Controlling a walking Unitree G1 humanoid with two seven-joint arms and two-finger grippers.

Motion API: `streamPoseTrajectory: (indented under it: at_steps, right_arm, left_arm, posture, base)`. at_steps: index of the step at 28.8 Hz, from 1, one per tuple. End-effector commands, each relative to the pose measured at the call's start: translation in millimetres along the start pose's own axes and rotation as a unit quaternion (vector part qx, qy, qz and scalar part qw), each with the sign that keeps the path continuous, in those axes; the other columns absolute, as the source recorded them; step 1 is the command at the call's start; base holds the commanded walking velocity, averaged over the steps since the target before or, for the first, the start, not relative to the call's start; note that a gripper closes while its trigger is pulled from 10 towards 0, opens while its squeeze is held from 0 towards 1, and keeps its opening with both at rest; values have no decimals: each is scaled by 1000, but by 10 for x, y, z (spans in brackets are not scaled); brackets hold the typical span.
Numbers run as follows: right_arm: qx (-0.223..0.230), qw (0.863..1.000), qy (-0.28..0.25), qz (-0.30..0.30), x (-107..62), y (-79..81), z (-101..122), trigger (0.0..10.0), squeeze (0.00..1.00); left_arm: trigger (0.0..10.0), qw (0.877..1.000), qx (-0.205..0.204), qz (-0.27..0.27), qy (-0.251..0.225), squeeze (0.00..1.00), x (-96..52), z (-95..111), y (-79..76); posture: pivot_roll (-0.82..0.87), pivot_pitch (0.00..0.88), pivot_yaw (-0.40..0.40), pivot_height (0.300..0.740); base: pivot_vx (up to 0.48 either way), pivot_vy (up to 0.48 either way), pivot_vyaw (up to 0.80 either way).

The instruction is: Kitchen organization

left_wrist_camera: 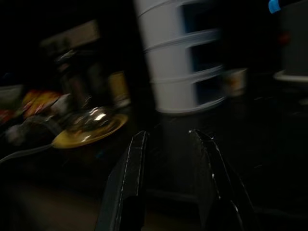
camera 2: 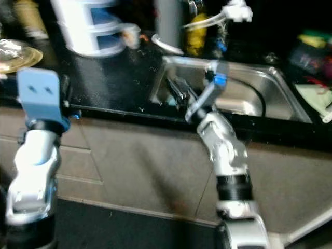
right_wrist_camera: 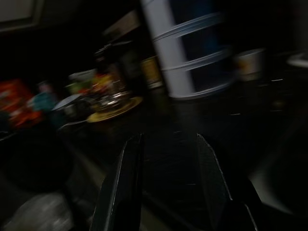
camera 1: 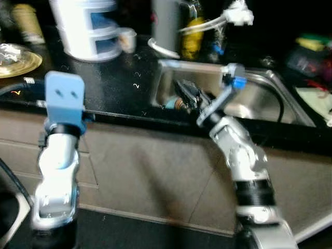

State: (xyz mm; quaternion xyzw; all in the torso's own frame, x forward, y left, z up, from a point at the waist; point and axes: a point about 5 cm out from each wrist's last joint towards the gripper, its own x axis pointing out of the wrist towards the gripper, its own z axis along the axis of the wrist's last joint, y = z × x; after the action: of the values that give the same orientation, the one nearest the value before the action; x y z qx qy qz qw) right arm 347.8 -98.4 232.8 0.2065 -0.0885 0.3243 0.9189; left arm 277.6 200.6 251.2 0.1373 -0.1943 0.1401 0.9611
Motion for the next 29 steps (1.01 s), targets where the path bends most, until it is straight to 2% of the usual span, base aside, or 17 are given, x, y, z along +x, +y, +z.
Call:
streamPoseTrajectory:
  at_steps: [1,13,21,29]
  right_arm:
    - [-12,1000,5,1,-27,-10,-8,10000,0]
    - [-31,999,15,16,-33,30,-35,10000,0]
    - [-48,998,25,27,-47,60,-77,10000,0]
    - [-69,997,35,25,-79,15,-89,10000,0]
  left_arm:
    - [10000,999,-24,0,23,0,-28,-60,-17]
    - [10000,998,-45,7,41,0,-46,-127,44]
    - [10000,997,-54,-1,46,0,-70,-149,23]
    - [10000,998,-33,-27,51,0,-102,-219,-61]
  posture:
    - [84,0,-69,740]
    - [84,0,-68,740]
    - [81,0,-65,740]
    - [77,0,-69,740]
  base:
    - [0,0,775]
    - [0,0,775]
    - [0,0,775]
    - [0,0,775]
